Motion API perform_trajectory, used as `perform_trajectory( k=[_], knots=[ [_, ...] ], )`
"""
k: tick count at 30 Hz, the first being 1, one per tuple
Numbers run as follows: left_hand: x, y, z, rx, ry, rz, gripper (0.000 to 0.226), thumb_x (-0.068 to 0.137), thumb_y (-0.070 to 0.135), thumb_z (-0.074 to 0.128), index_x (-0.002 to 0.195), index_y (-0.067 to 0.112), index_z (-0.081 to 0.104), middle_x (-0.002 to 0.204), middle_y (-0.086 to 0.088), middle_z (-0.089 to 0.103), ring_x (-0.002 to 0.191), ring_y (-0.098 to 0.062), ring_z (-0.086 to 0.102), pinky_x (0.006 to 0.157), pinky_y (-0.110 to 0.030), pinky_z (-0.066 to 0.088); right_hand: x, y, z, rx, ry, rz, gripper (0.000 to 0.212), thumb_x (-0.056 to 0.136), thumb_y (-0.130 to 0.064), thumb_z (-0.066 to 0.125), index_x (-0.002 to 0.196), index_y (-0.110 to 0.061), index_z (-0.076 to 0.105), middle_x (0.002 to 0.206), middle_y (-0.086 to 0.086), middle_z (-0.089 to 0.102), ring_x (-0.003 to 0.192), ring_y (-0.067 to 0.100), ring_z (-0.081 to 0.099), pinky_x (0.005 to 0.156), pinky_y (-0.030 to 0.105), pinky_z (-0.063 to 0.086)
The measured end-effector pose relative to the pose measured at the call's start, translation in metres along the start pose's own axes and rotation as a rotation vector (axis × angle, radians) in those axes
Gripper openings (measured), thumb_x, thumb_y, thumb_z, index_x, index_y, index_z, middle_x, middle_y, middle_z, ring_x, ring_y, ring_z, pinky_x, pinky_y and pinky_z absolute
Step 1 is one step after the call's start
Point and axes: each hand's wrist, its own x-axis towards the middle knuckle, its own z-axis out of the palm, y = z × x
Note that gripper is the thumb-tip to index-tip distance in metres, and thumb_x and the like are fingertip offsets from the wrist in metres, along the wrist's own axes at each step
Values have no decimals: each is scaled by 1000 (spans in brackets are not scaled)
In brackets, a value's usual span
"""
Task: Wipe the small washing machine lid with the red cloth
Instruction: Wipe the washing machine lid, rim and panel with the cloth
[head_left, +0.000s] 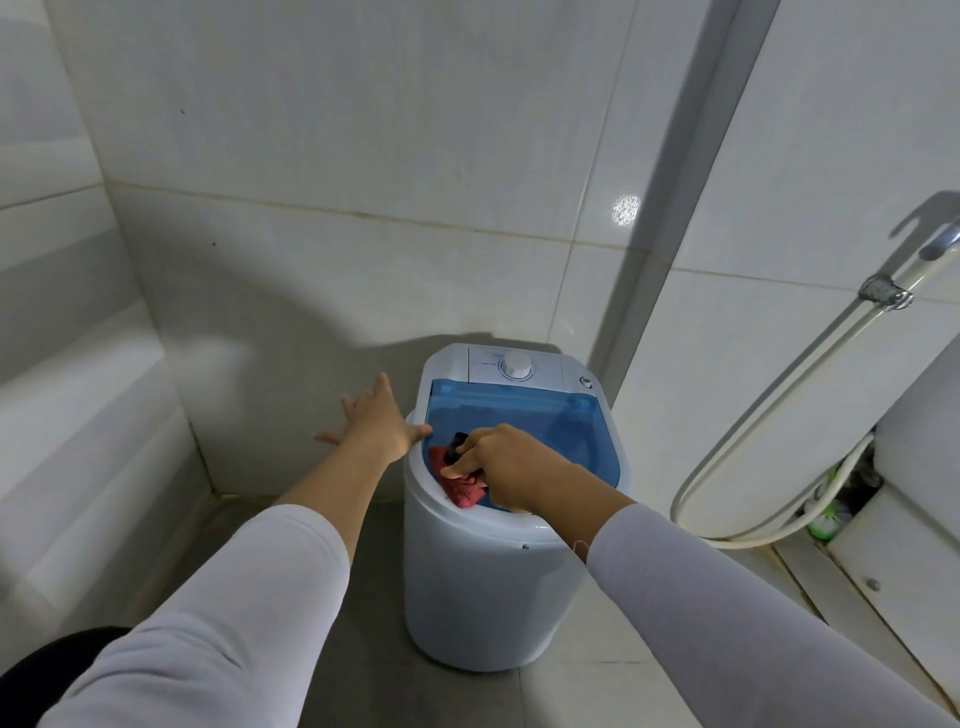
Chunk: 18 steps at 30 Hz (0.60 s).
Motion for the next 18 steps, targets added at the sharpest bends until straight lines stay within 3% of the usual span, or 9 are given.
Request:
perform_trajectory(
  k=[11, 18],
  knots=[
    [-12, 2, 6, 32, 61, 64, 97, 87, 49, 62, 155, 23, -1, 162, -8, 13, 150, -32, 3, 110, -71, 12, -14, 12, 6, -10, -10, 37, 47, 94, -11, 52, 138, -24, 48, 142, 6, 50, 132, 27, 45, 114, 33, 33],
    [-22, 3, 5, -12, 2, 69, 107, 79, 56, 67, 155, 24, -2, 162, -7, 12, 150, -33, 3, 108, -72, 13, -21, 19, 9, -1, -17, 71, 46, 93, -12, 53, 137, -25, 49, 141, 5, 51, 131, 28, 46, 113, 34, 34]
  ],
)
